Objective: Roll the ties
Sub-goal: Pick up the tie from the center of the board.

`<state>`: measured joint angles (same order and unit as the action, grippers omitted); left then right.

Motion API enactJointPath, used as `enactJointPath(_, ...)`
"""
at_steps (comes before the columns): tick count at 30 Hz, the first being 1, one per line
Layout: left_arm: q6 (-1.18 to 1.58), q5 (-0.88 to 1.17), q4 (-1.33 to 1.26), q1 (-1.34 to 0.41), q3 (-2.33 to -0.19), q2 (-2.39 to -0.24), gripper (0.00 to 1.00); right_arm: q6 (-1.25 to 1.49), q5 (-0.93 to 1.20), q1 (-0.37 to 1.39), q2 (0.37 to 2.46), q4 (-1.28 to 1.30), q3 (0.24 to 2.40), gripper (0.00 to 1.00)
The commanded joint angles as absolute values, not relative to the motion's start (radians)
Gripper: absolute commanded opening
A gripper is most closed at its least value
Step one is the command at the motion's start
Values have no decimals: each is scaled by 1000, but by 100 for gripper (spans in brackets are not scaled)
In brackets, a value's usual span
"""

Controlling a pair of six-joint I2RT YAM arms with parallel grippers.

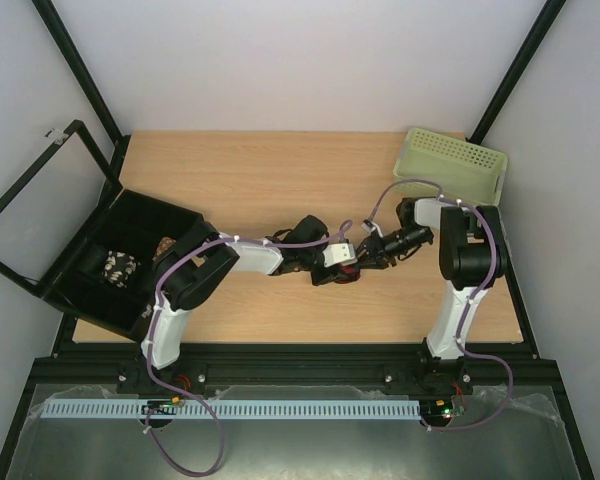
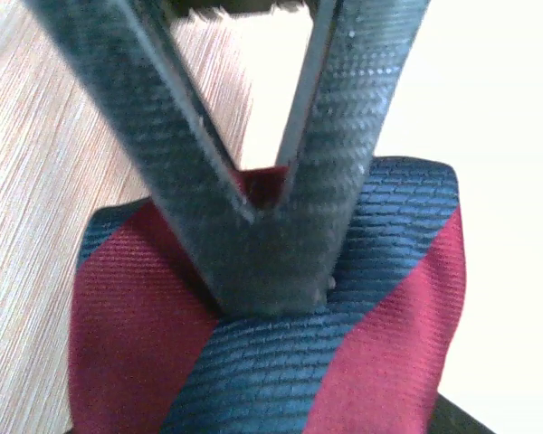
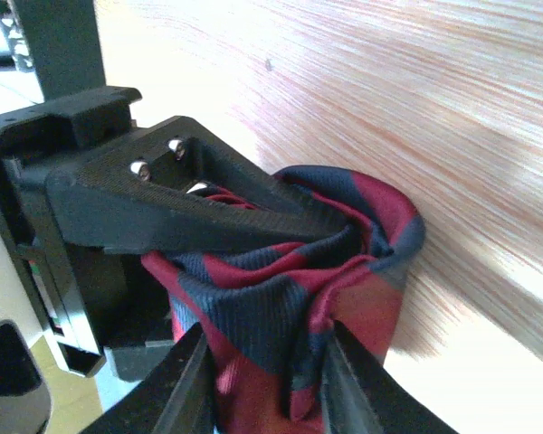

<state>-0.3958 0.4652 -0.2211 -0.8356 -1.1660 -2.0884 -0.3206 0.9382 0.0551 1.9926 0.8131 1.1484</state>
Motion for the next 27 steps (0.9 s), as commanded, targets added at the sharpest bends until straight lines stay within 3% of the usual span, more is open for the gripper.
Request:
enactJointPath(1,-411,390,-85,-831,-1147,-2138,25,-304,822,73,1969,787,1136,19)
enactJointPath(4,-410,390,-91,-828,-1147,-2130,28,-285,798,74,1975,769,1136,2)
enactJointPath(6,-407,404,-103,-823,-1144,-2118,36,-284,796,74,1982,770,1137,1)
enactJointPath(10,-394,422,-151,-809,-1131,-2069,68,-281,806,74,1972,768,1137,1)
enactJointPath(12,-382,425,-181,-803,-1122,-2030,79,-275,823,74,1960,766,1138,1)
enactJointPath(14,-364,423,-208,-798,-1110,-2000,98,-263,830,74,1949,759,1141,1)
enactJointPath(27,-180,337,-353,-768,-1032,-1842,99,-201,885,74,1917,723,1154,1)
